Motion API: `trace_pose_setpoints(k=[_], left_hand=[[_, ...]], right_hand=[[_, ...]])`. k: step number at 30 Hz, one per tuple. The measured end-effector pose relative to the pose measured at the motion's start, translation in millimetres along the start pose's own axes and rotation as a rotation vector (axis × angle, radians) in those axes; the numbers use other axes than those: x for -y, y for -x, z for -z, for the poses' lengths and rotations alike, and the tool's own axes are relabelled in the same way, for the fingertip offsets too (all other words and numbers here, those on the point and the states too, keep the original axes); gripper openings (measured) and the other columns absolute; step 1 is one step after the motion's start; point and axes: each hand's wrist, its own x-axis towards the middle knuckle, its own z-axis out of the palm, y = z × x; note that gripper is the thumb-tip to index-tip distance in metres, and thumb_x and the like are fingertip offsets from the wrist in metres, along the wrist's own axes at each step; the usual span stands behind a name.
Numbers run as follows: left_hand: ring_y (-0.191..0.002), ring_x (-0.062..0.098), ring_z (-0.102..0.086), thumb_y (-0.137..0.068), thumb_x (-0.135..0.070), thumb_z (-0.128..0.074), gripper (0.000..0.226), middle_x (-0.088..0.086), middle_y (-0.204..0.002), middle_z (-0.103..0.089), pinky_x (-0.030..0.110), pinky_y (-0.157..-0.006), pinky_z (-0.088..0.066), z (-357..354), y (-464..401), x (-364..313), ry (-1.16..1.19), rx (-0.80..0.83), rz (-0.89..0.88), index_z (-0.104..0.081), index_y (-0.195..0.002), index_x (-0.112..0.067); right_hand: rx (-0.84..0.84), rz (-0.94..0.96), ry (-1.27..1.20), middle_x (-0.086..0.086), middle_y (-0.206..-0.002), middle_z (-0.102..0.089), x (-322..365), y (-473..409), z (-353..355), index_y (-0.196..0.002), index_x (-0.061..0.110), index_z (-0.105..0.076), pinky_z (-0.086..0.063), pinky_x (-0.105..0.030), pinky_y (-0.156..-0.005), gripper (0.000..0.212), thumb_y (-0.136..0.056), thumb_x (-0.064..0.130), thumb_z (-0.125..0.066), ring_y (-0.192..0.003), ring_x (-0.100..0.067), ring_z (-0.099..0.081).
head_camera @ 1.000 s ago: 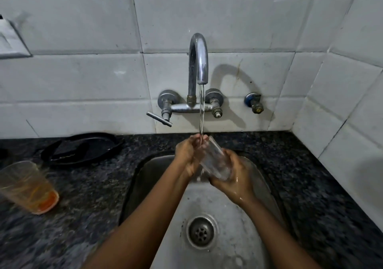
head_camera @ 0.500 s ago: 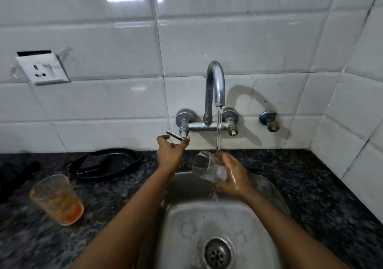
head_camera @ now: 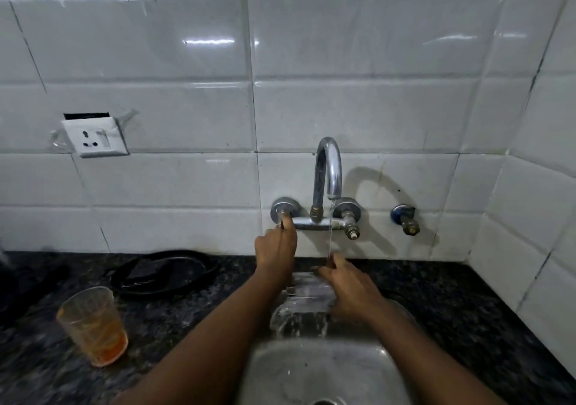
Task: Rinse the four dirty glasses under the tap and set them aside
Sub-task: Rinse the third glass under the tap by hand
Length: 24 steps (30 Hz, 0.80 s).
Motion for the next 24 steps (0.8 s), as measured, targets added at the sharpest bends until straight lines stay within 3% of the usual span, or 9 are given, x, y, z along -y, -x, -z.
trace_pose_setpoints(k=[2,5,8,11,15,18,22,24], left_hand=[[-0.095,0.029,-0.061,-0.090,-0.007,-0.051,0.081,0.015,-0.116,-0.059,0.036,-0.072,-0.044,-1.9,6.7,3.5,0.057,-0.008,0.008,0.007,-0.147,-0.009],[-0.092,0.033,-0.062,-0.092,-0.017,-0.049,0.084,0.017,-0.111,-0.062,0.041,-0.072,-0.047,-12.7,41.9,16.4,0.355,0.027,0.151,0.015,-0.147,-0.013],[-0.098,0.034,-0.063,-0.086,-0.028,-0.061,0.079,0.017,-0.110,-0.066,0.041,-0.082,-0.051,-31.9,95.8,34.3,0.629,0.105,0.205,-0.012,-0.146,-0.010],[-0.091,0.028,-0.068,-0.079,-0.031,-0.071,0.059,0.013,-0.098,-0.072,0.034,-0.079,-0.052,-37.5,158.1,49.6,0.782,0.147,0.290,-0.043,-0.126,-0.009],[-0.088,0.023,-0.067,-0.077,-0.031,-0.072,0.042,0.008,-0.093,-0.070,0.030,-0.076,-0.049,-30.7,201.1,79.5,0.791,0.087,0.413,-0.058,-0.111,-0.011],[-0.080,0.018,-0.067,-0.078,-0.033,-0.071,0.032,0.004,-0.088,-0.071,0.033,-0.072,-0.053,-24.0,211.5,113.8,0.805,0.077,0.449,-0.063,-0.101,-0.012],[-0.072,0.015,-0.068,-0.080,-0.032,-0.070,0.021,0.004,-0.077,-0.072,0.036,-0.069,-0.056,-15.9,220.6,173.5,0.809,0.079,0.472,-0.068,-0.085,-0.011],[-0.070,0.010,-0.067,-0.081,-0.032,-0.069,0.018,0.001,-0.074,-0.072,0.027,-0.063,-0.053,-11.7,224.4,212.4,0.811,0.039,0.496,-0.068,-0.079,-0.013]], right_hand=[[-0.001,0.000,-0.098,-0.005,-0.133,-0.039,0.1,11.5,8.1,-0.130,0.024,-0.047,-0.046,-0.038,-0.097,0.068,-0.070,0.033,-0.077,-0.119,-0.024,-0.046],[-0.048,0.047,-0.193,-0.004,-0.121,-0.055,2.3,29.3,19.0,-0.120,0.023,-0.052,-0.049,-0.036,-0.091,0.067,-0.061,0.035,-0.081,-0.110,-0.022,-0.053],[-0.031,0.075,-0.219,-0.002,-0.117,-0.060,11.1,42.9,24.0,-0.120,0.022,-0.052,-0.049,-0.033,-0.088,0.082,-0.048,0.038,-0.088,-0.107,-0.021,-0.055],[0.040,0.128,-0.218,0.002,-0.112,-0.063,26.1,54.6,33.9,-0.112,0.023,-0.057,-0.051,-0.031,-0.084,0.081,-0.041,0.047,-0.088,-0.098,-0.015,-0.057],[0.038,0.200,-0.200,0.005,-0.108,-0.067,62.2,64.0,53.2,-0.107,0.026,-0.063,-0.053,-0.039,-0.083,0.078,-0.039,0.059,-0.084,-0.097,-0.016,-0.060],[-0.039,0.239,-0.141,0.004,-0.110,-0.066,91.4,63.8,59.6,-0.112,0.029,-0.060,-0.050,-0.035,-0.082,0.079,-0.042,0.058,-0.083,-0.101,-0.018,-0.058],[-0.214,0.329,-0.073,-0.001,-0.113,-0.066,134.8,56.1,73.7,-0.119,0.030,-0.054,-0.049,-0.037,-0.083,0.076,-0.052,0.050,-0.083,-0.105,-0.025,-0.058],[-0.348,0.349,-0.055,-0.001,-0.116,-0.065,166.4,46.6,83.4,-0.121,0.030,-0.052,-0.048,-0.036,-0.083,0.076,-0.055,0.048,-0.084,-0.106,-0.026,-0.058]])
